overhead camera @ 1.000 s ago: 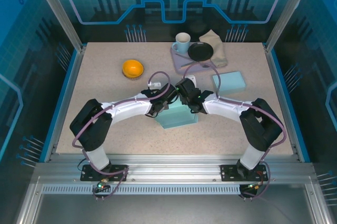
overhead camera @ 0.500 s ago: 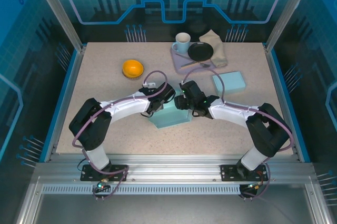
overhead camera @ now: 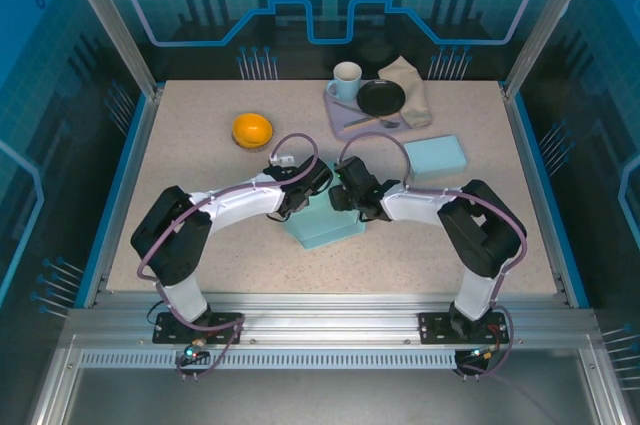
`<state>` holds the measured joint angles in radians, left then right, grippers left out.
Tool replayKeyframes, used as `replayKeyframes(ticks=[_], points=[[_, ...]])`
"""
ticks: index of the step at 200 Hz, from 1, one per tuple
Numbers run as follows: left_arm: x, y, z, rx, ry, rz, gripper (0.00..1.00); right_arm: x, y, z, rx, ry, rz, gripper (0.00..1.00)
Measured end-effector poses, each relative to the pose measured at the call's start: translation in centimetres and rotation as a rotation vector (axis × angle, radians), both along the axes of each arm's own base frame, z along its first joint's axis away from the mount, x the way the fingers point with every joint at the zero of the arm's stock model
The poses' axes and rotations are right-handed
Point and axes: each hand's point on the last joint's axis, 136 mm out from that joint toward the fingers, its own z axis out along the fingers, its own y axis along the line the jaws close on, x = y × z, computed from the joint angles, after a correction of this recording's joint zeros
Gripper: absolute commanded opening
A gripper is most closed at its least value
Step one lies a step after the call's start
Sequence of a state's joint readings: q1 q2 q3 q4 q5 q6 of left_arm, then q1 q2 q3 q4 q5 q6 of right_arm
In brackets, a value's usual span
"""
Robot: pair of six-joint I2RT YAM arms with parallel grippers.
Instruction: Fold the paper box
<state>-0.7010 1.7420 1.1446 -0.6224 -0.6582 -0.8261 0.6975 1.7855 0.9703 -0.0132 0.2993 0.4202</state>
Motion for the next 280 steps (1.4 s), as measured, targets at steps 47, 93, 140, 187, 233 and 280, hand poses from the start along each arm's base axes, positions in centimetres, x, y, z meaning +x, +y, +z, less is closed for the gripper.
replayKeyframes(ticks=[47, 93, 140, 187, 233, 280], points=[[0.1, -0.1, 0.0, -0.004, -0.003, 0.0, 0.15, 1.2, -0.2, 0.7, -0.014, -0.064, -0.012, 0.5], [-0.3, -0.6, -0.4, -0.031, 0.024, -0.016, 0.15, 2.1, 1.3, 0.1, -0.041, -0.113, 0.102, 0.51], [-0.2, -0.4, -0.4, -0.03, 0.026, -0.01, 0.15, 3.0, 1.3, 0.2, -0.077, -0.129, 0.14, 0.51], [-0.2, -0.4, -0.4, -0.029, 0.026, -0.01, 0.15, 2.8, 0.6, -0.2, -0.094, -0.107, 0.13, 0.51], [0.0, -1.2, -0.4, -0.06, 0.021, -0.026, 0.15, 2.3, -1.6, -0.2, -0.145, -0.09, 0.073, 0.49], [1.0, -3.4, 0.0, -0.143, -0.009, -0.054, 0.15, 2.7, -4.7, 1.4, -0.239, -0.098, -0.132, 0.5]])
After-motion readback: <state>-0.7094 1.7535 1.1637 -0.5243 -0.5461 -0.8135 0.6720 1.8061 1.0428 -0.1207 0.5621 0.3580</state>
